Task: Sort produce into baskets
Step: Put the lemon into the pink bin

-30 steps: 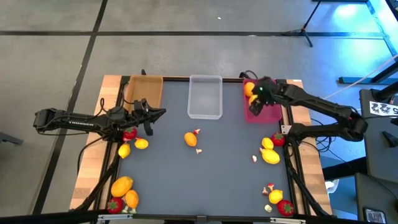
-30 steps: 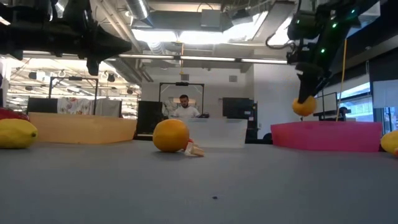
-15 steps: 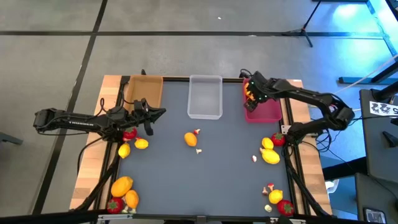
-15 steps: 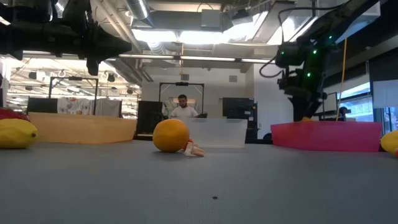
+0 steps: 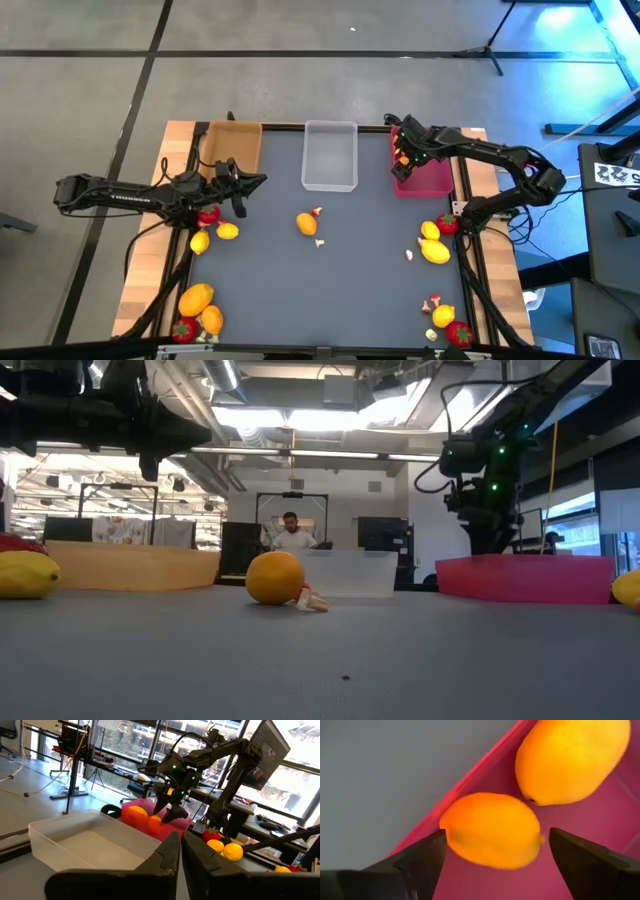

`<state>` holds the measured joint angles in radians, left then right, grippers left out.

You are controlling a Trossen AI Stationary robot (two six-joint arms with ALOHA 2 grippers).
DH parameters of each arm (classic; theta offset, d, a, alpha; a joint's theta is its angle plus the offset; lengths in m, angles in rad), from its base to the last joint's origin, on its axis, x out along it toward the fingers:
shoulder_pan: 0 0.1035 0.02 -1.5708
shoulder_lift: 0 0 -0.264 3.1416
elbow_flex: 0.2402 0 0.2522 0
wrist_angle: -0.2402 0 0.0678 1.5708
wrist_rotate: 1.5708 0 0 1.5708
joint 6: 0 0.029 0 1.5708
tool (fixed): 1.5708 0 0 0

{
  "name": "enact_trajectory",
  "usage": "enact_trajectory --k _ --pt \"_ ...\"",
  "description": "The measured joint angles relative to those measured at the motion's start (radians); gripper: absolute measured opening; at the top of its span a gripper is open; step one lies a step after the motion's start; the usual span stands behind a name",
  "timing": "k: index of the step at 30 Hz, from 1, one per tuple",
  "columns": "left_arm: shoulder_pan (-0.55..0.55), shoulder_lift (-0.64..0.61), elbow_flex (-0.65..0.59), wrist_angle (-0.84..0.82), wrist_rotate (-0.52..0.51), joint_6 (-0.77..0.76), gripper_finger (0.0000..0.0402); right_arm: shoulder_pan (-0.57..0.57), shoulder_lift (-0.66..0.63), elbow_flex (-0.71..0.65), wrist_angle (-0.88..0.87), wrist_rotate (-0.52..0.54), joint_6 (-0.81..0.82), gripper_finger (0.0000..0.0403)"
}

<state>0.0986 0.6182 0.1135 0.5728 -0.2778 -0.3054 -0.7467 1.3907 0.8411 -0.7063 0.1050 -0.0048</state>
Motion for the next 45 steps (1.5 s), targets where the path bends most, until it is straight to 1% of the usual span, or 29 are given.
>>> enact_trajectory --k 4,6,9,13,18,21,27,31,36,39,45 --pt "0.0 0.0 0.0 0.0 -0.001 0.012 0.0015 0.001 -0.026 0.054 -0.09 -0.006 0.001 0.035" --pt "0.0 0.0 0.0 0.0 -0.001 0.013 0.0015 0.018 -0.044 0.083 -0.126 -0.037 0.015 0.0347" --pt "0.0 0.0 0.0 0.0 -0.001 0.004 0.0015 0.073 -0.078 0.109 -0.116 -0.099 0.033 0.034" --pt "0.0 0.0 0.0 -0.001 -0.001 0.027 0.0015 0.191 -0.098 0.117 -0.015 -0.164 0.068 0.0336" --pt "0.0 0.0 0.0 -0.004 -0.001 0.047 0.0017 0.351 -0.089 0.117 0.13 -0.178 0.092 0.0335" --pt "0.0 0.0 0.0 -0.028 0.0 0.05 0.0039 0.441 -0.071 0.117 0.225 -0.178 0.11 0.0335" --pt "0.0 0.0 0.0 -0.051 0.003 0.058 0.0121 0.6 0.009 0.117 0.453 -0.185 0.131 0.0335" --pt "0.0 0.0 0.0 -0.052 0.004 0.044 0.0156 0.679 0.088 0.116 0.623 -0.187 0.132 0.0335" --pt "0.0 0.0 0.0 -0.053 0.004 0.017 0.0166 0.733 0.191 0.116 0.835 -0.165 0.176 0.0335" --pt "0.0 0.0 0.0 -0.053 0.004 0.017 0.0166 0.742 0.245 0.116 0.913 -0.159 0.219 0.0335" --pt "0.0 0.0 0.0 -0.053 0.004 0.017 0.0166 0.741 0.338 0.164 0.922 -0.158 0.322 0.0335"
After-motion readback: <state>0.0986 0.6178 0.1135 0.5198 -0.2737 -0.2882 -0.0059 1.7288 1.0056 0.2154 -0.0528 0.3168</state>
